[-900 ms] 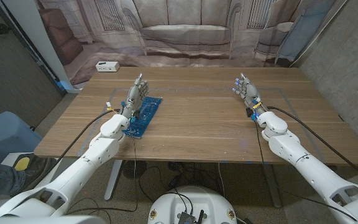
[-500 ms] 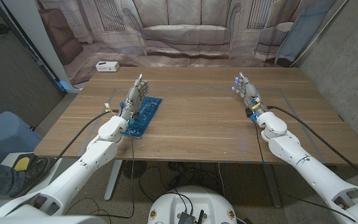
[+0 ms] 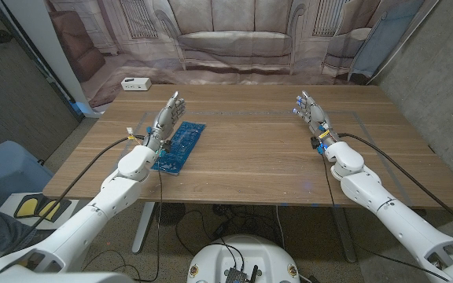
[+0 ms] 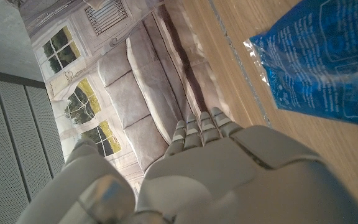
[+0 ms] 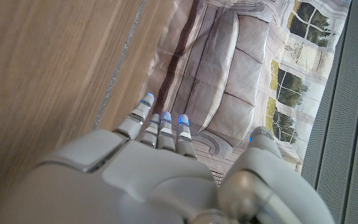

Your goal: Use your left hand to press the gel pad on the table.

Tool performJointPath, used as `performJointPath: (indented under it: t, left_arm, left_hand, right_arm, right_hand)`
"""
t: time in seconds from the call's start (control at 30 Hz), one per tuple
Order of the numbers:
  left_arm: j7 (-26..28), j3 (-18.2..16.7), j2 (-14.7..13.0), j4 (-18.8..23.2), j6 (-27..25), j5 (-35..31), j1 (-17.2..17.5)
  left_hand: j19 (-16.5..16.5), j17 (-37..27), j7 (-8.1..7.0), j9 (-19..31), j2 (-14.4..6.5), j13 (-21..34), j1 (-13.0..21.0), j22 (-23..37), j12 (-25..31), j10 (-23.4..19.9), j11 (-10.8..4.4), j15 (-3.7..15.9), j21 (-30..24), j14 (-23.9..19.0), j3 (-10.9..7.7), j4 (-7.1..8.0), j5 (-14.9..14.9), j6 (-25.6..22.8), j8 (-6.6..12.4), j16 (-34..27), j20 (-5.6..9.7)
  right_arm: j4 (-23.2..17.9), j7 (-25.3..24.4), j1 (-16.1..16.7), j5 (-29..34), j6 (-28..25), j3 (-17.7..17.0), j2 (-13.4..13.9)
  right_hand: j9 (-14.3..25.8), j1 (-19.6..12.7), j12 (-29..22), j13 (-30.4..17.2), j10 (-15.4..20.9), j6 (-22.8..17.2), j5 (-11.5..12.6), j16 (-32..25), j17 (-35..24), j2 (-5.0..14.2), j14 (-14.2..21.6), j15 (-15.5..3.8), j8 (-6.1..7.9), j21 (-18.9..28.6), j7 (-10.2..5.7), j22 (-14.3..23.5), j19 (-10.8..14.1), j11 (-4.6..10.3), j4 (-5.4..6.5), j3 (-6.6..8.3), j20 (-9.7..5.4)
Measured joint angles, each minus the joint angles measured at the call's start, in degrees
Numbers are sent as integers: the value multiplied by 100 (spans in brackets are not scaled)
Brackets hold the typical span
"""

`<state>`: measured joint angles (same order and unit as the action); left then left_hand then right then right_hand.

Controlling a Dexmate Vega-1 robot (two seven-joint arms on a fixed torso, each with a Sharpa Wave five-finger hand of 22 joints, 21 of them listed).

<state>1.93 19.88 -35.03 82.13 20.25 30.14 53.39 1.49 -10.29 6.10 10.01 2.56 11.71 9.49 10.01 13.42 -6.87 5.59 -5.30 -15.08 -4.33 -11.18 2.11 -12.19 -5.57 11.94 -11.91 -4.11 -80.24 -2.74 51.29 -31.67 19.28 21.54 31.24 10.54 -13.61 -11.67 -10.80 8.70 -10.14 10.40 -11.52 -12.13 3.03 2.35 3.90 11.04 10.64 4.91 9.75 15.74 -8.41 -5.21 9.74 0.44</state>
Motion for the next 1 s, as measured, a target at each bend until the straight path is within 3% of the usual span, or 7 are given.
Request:
performJointPath:
  t: [0.37, 0.6, 0.63, 1.0]
  left_arm:
    - [232, 18, -125, -71, 51, -445, -114]
    - [329, 19, -448, 345, 7, -570, -28]
    - [592, 17, -491, 410, -430, -928, -14]
    - [960, -63, -685, 703, -707, -1272, 123]
  left_hand:
    - [265, 0, -79, -1, -23, -26, 72, 0, 100, -320, -34, 47, 0, -317, -6, -40, 0, -347, 48, -45, -55]
    - [265, 1, -68, -1, -25, -26, 73, -1, 100, -357, -36, 60, 0, -366, 17, -63, 0, -375, 48, -45, -55]
    - [265, 1, -68, -1, -62, -26, 110, 0, 100, -358, -38, 59, 0, -366, 17, -63, 0, -375, 48, -45, -55]
    - [588, 1, -78, -1, -106, -25, 155, -1, 165, -654, -25, 83, 0, -713, -6, -86, 0, -680, 48, -89, -35]
  right_arm:
    - [-225, -119, 163, 89, 29, -62, 107]
    - [-249, -161, 172, 253, 167, -65, 121]
    - [-261, -161, 169, 274, 197, -66, 132]
    - [-252, -154, 142, 378, 322, -56, 126]
  right_hand:
    - [-1, 11, 0, -7, 62, -51, 0, 0, 0, -11, -15, 14, 0, 0, 10, 0, -8, 1, 11, -11, 8]
    - [-1, 130, 0, -12, 39, -80, 0, 0, 1, -130, -22, 21, 0, 42, 42, -1, 75, -22, 49, -96, -75]
    - [-1, 130, 0, -11, 40, -69, 0, 0, 1, -130, -22, 21, 0, 43, 54, -1, 76, -22, 49, -96, -76]
    - [-1, 160, 0, -12, 40, -59, 23, 0, 1, -160, -22, 20, 0, 43, 63, -1, 76, -21, 50, -141, -76]
